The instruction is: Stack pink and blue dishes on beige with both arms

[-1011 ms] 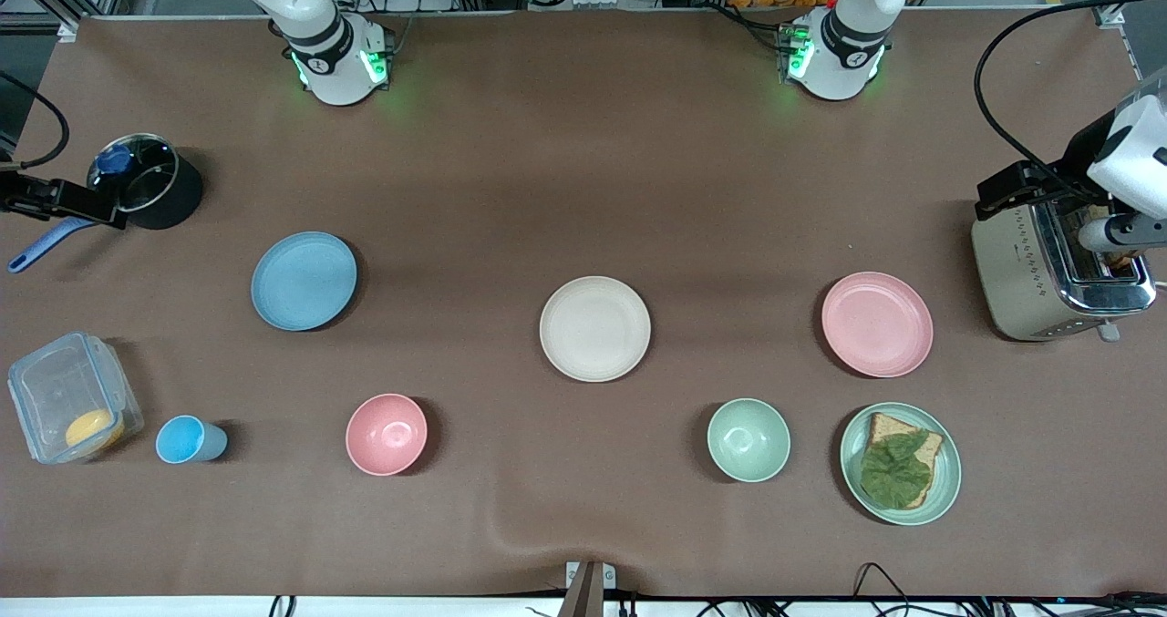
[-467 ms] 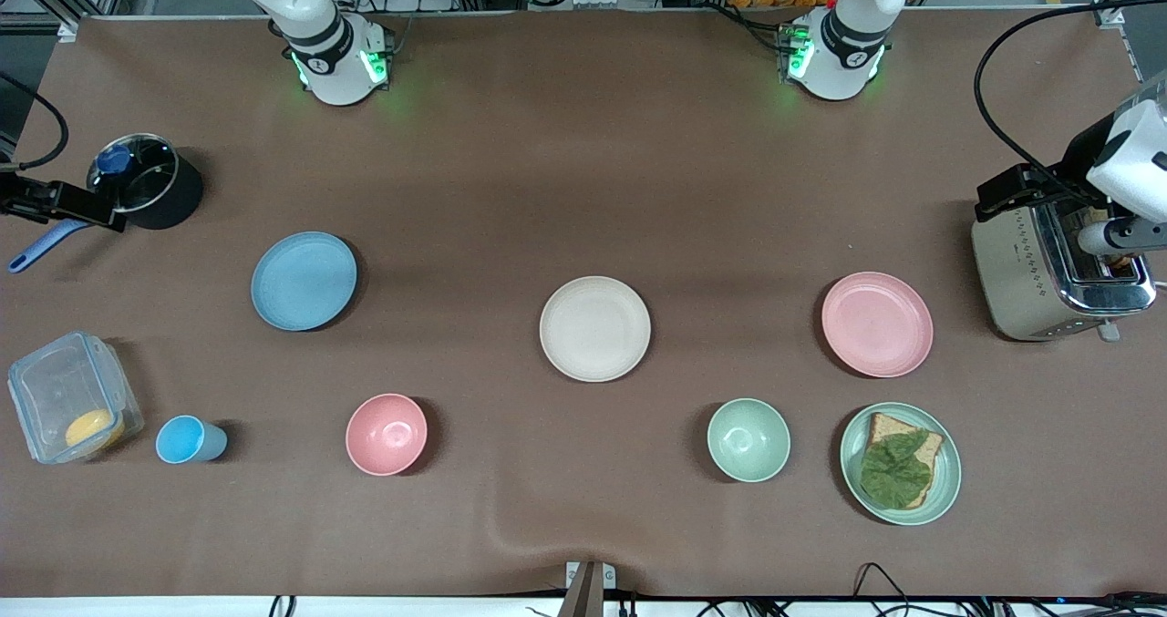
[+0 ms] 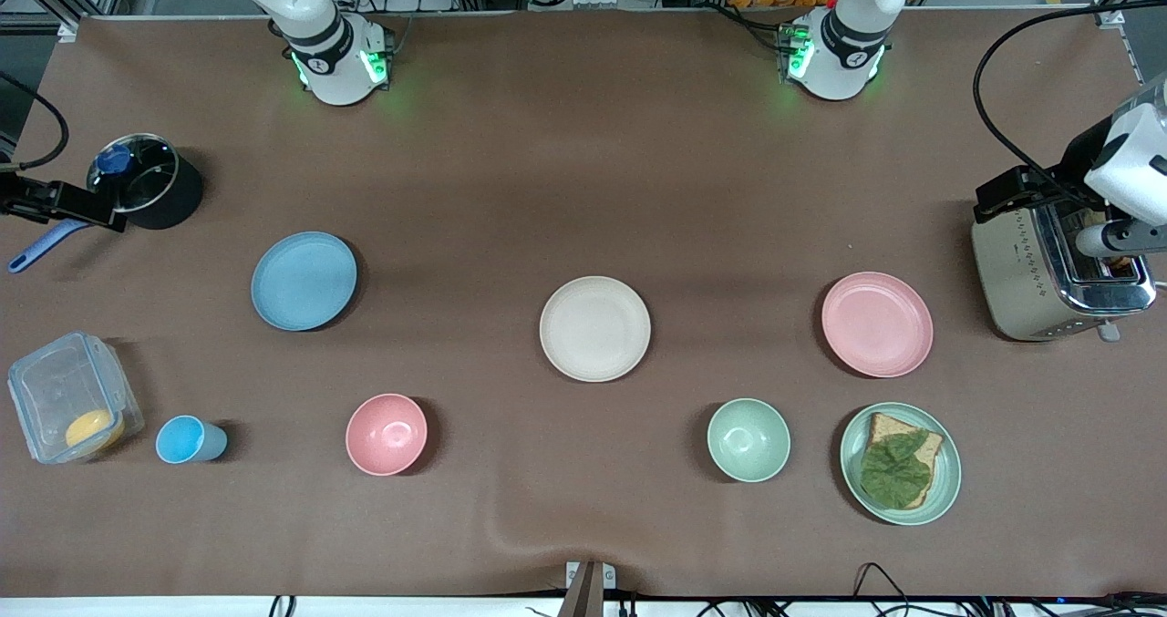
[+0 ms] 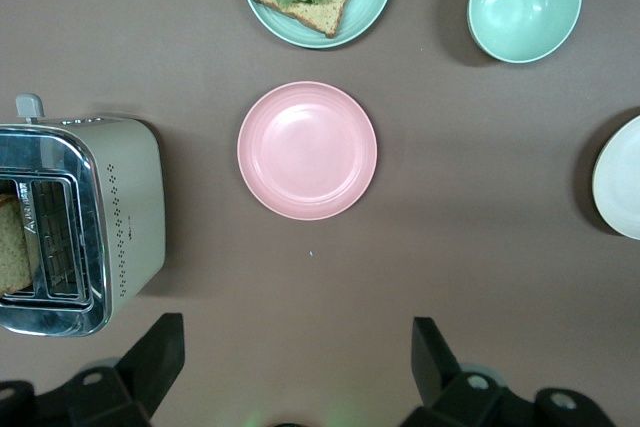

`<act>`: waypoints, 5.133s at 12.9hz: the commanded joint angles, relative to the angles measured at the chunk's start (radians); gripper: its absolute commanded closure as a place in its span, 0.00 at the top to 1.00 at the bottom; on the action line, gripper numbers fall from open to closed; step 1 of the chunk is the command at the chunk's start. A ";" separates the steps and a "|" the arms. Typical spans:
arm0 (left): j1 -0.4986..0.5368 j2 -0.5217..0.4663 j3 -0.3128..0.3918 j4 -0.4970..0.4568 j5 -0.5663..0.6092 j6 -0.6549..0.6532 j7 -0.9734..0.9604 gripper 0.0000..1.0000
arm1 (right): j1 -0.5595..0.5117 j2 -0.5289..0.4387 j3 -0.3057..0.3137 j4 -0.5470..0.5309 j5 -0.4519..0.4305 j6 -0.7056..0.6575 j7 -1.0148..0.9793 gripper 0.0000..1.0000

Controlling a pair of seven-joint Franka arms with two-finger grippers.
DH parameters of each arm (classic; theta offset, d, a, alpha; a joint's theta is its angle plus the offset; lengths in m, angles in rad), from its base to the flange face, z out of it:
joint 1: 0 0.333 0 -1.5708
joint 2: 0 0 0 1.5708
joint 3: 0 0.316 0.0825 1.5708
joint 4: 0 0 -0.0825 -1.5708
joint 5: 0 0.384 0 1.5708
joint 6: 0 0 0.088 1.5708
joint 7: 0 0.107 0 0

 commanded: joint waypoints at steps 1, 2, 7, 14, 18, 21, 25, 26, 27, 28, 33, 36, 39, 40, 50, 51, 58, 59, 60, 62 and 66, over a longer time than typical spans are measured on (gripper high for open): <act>0.005 -0.007 -0.002 0.000 -0.007 0.003 -0.010 1.00 | 0.005 -0.011 0.001 -0.001 -0.012 -0.002 -0.008 1.00; 0.003 -0.007 -0.002 0.001 -0.006 0.003 -0.010 1.00 | 0.005 -0.011 0.001 -0.001 -0.012 -0.002 -0.010 1.00; 0.003 -0.007 -0.002 0.006 -0.004 0.003 -0.006 1.00 | 0.005 -0.011 0.001 -0.001 -0.012 -0.002 -0.008 1.00; 0.067 0.050 0.001 -0.193 0.026 0.246 0.006 1.00 | 0.003 -0.011 0.001 -0.001 -0.012 -0.005 -0.010 1.00; 0.129 0.105 -0.001 -0.439 0.037 0.607 0.044 1.00 | -0.022 0.019 -0.002 -0.007 0.000 -0.004 -0.024 1.00; 0.179 0.221 -0.002 -0.454 0.026 0.687 0.046 1.00 | -0.067 0.052 -0.002 -0.030 0.002 -0.007 -0.033 1.00; 0.212 0.361 -0.002 -0.454 0.033 0.777 0.084 1.00 | -0.113 0.079 0.000 -0.206 0.015 0.176 -0.079 1.00; 0.215 0.371 -0.002 -0.454 0.033 0.779 0.092 1.00 | -0.128 0.079 -0.002 -0.258 0.063 0.239 -0.099 1.00; 0.219 0.390 -0.004 -0.454 0.034 0.785 0.093 1.00 | -0.138 0.081 -0.002 -0.309 0.080 0.289 -0.115 1.00; 0.220 0.404 -0.004 -0.454 0.031 0.793 0.093 1.00 | -0.144 0.081 -0.002 -0.371 0.080 0.365 -0.120 1.00; 0.224 0.459 -0.004 -0.459 0.025 0.816 0.093 0.95 | -0.207 0.127 -0.002 -0.607 0.196 0.665 -0.333 1.00; 0.227 0.460 -0.004 -0.459 0.025 0.819 0.118 0.70 | -0.219 0.223 -0.002 -0.608 0.287 0.712 -0.421 1.00; 0.227 0.460 -0.004 -0.459 0.023 0.819 0.118 0.31 | -0.207 0.282 0.001 -0.613 0.293 0.762 -0.479 1.00; 0.226 0.460 -0.005 -0.459 0.023 0.819 0.118 0.17 | -0.196 0.295 0.003 -0.613 0.293 0.775 -0.493 1.00; 0.238 0.268 -0.164 -0.413 -0.009 0.646 0.093 0.00 | -0.115 0.383 0.004 -0.584 0.287 0.794 -0.717 0.12; 0.232 0.248 -0.213 -0.385 -0.047 0.609 0.048 0.00 | -0.115 0.391 0.004 -0.572 0.284 0.786 -0.714 0.06; 0.212 0.311 -0.502 -0.311 -0.165 0.639 -0.212 0.00 | -0.113 0.408 0.003 -0.489 0.267 0.675 -0.714 0.00; 0.169 0.326 -0.502 -0.311 -0.171 0.671 -0.230 0.00 | -0.113 0.408 0.003 -0.469 0.267 0.642 -0.712 0.00; 0.129 0.344 -0.502 -0.311 -0.170 0.714 -0.276 0.00 | -0.113 0.408 0.003 -0.443 0.266 0.610 -0.712 0.00; 0.069 0.395 -0.501 -0.311 -0.161 0.796 -0.345 0.00 | -0.115 0.408 0.001 -0.400 0.252 0.547 -0.711 0.00; -0.016 0.493 -0.491 -0.310 -0.148 0.955 -0.407 0.00 | -0.115 0.408 0.001 -0.317 0.220 0.450 -0.702 0.00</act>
